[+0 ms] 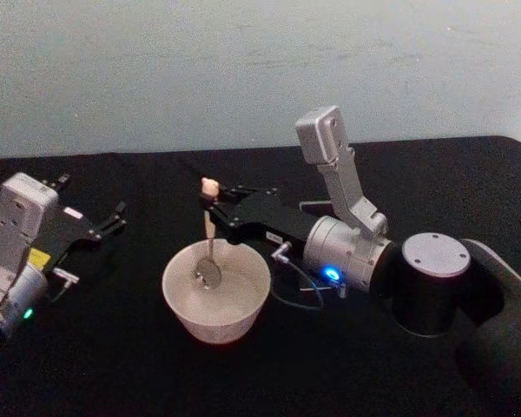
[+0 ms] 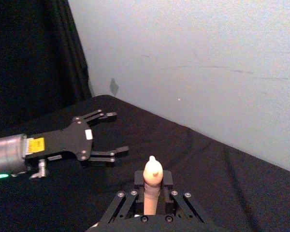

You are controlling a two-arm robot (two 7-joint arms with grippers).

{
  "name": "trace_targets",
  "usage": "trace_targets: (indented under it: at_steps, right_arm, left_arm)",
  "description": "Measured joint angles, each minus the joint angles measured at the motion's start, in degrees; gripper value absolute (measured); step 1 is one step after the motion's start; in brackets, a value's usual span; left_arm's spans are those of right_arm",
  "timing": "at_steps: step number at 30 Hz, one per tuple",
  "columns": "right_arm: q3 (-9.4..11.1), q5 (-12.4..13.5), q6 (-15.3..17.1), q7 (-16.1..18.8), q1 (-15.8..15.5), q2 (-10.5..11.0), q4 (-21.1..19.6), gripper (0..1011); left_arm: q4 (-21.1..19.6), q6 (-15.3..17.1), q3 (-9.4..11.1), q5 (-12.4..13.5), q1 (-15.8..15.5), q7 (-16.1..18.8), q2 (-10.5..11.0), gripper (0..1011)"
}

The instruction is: Pick up the stirring spoon with one hand, stir inside the cup, then place it back in its original position.

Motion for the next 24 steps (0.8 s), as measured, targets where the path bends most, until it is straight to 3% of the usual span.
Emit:
trace_targets:
  at_steps: [5,12,18,24]
  right_arm:
    - [0.8,-0.4,-0.1,0.0,0.0,0.4,0.2,215]
    - [2.0,-0.2,0.5,0.9,-1.8,2.6,-2.5,215]
    - [2.2,1.2,1.6,2.5,-4.5,5.2,-6.7,215]
    - [2.0,2.9,2.6,3.3,-6.1,6.5,-9.7,215]
  left_arm:
    - [0.0,0.0,0.0,0.0,0.0,0.0,0.0,1001]
    - [0.0,0.0,0.0,0.0,0.0,0.0,0.0,1001]
    - [0.0,0.0,0.0,0.0,0.0,0.0,0.0,1001]
    - [0.0,0.0,0.0,0.0,0.0,0.0,0.0,1001]
